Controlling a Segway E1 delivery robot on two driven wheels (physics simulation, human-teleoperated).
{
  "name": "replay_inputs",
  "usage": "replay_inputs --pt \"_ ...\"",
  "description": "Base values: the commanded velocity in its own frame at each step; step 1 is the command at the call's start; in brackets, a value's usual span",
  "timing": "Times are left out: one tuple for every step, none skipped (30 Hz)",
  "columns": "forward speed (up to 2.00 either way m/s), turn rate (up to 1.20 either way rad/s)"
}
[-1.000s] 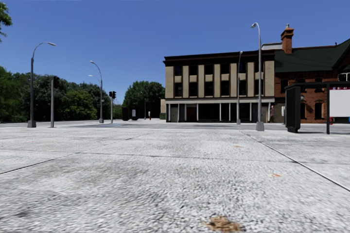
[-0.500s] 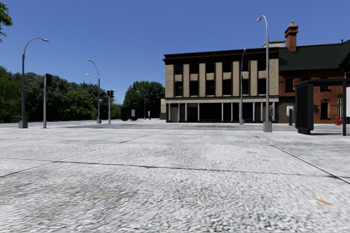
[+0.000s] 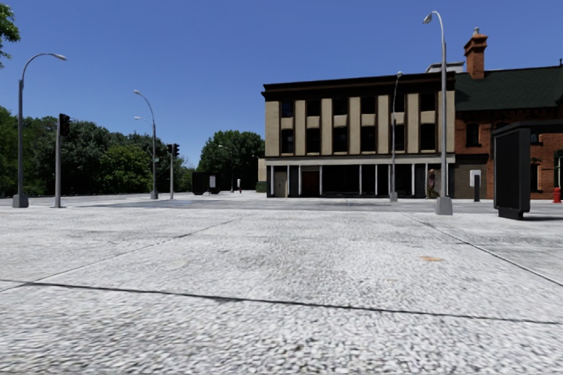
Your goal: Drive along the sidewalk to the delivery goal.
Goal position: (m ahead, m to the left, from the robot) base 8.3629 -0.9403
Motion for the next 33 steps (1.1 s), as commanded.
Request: replay_inputs --pt "1.58 0.00" --pt "1.58 0.00" --pt "1.58 0.00" --pt "1.58 0.00" --pt "1.58 0.00" --pt "1.58 0.00" --pt "1.58 0.00" --pt "1.58 0.00" --pt "1.58 0.00" --pt "1.58 0.00" --pt "1.58 0.00" --pt "1.58 0.00" --pt "1.58 0.00" --pt "1.58 0.00" --pt "1.58 0.00" --pt "1.58 0.00" --pt "1.58 0.00" --pt "1.58 0.00" --pt "1.58 0.00" --pt "1.58 0.00" --pt "1.58 0.00" --pt "1.58 0.00" --pt "1.58 0.00" --pt "1.58 0.00" --pt "1.58 0.00" --pt "1.58 0.00" --pt "1.58 0.00" --pt "1.58 0.00" --pt "1.58 0.00" --pt "1.58 0.00" --pt "1.58 0.00" --pt "1.58 0.00" --pt "1.58 0.00"
